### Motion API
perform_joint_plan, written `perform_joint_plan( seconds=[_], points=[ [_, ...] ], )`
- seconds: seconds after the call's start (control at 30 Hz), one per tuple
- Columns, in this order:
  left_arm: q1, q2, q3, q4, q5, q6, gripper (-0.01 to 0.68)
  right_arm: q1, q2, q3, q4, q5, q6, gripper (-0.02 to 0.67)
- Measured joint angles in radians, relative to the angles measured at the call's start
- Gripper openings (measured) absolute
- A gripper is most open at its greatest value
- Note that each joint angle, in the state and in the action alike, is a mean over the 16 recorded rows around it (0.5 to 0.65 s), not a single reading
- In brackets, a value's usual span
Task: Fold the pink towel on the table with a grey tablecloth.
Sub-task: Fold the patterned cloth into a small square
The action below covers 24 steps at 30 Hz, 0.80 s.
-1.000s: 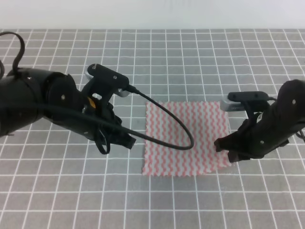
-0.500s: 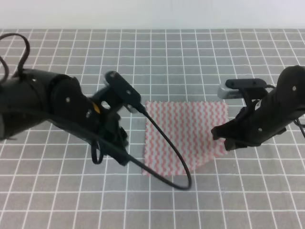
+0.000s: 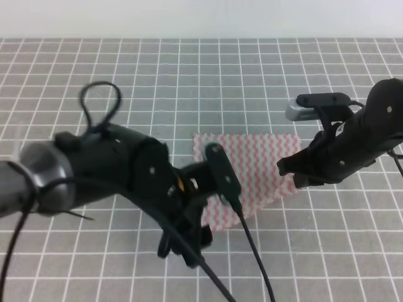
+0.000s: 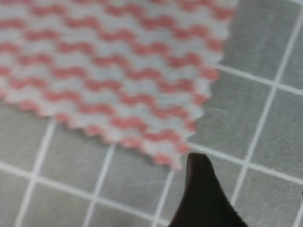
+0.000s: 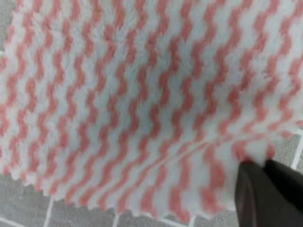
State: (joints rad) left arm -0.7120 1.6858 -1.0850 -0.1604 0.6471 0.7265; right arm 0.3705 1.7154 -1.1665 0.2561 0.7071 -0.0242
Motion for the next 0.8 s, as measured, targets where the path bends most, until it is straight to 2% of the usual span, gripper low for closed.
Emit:
perform_joint_plan(
  seconds=[0.27,0.8],
  points=[
    [-0.036,0.047,0.000,0.047,-0.019,0.021,0.401,0.000,-0.003,-0.001,0.001,-0.018,-0.002,-0.016],
    [-0.038,0.066,0.000,0.138,-0.095,0.020,0.401,-0.002,-0.003,-0.052,-0.006,-0.020,-0.002,-0.016]
  ],
)
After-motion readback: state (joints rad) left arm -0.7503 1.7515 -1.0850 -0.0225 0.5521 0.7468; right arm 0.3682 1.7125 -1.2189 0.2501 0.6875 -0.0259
